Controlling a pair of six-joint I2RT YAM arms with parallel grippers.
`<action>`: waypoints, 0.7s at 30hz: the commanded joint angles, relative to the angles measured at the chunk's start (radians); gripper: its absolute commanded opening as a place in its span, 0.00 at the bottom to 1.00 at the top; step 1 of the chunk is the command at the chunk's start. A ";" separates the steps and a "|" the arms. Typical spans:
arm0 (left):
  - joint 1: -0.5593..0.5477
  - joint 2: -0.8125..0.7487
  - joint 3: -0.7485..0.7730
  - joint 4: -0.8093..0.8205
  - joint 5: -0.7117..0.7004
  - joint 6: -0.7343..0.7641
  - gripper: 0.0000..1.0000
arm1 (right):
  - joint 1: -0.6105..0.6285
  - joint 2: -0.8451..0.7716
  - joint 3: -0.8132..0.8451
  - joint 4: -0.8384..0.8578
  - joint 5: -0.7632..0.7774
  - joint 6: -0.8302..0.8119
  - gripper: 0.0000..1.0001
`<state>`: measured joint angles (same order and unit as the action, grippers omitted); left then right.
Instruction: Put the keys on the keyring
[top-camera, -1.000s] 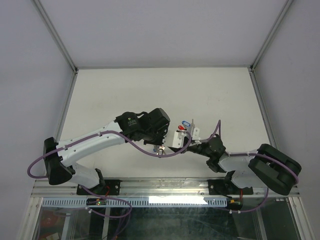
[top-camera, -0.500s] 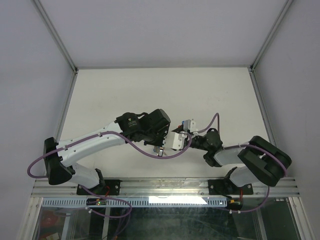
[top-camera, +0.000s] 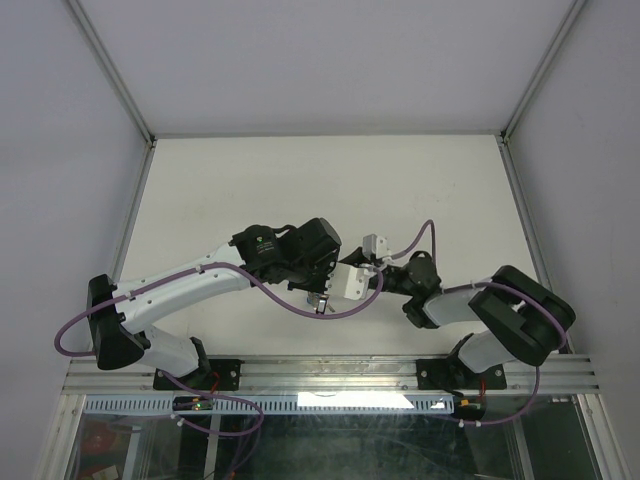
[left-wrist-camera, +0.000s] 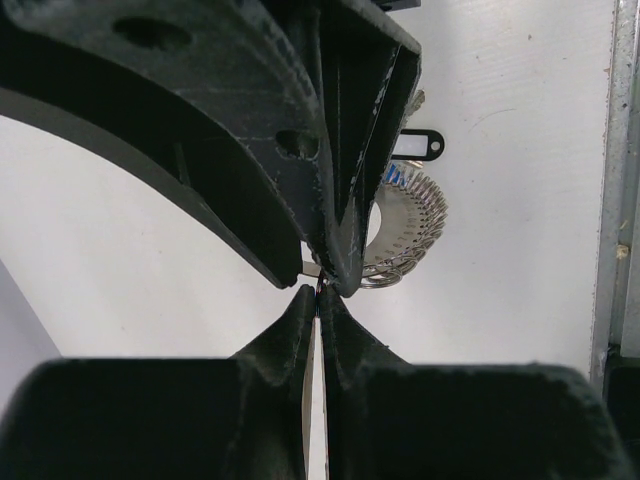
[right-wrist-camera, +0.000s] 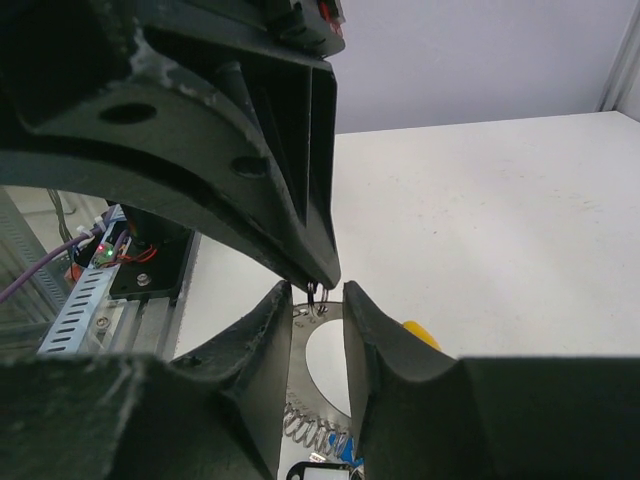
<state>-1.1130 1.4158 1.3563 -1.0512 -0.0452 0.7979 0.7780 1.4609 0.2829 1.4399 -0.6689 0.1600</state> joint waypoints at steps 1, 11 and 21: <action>-0.010 -0.018 0.036 0.020 0.015 0.015 0.00 | -0.005 0.012 0.045 0.056 -0.033 0.005 0.28; -0.011 -0.033 0.033 0.020 0.031 0.020 0.00 | -0.006 0.039 0.055 0.044 -0.055 0.000 0.09; -0.011 -0.105 -0.037 0.101 0.064 -0.003 0.20 | -0.009 0.040 0.028 0.106 -0.006 -0.009 0.00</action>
<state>-1.1130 1.4075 1.3537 -1.0515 -0.0422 0.8024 0.7753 1.5002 0.3042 1.4368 -0.7181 0.1596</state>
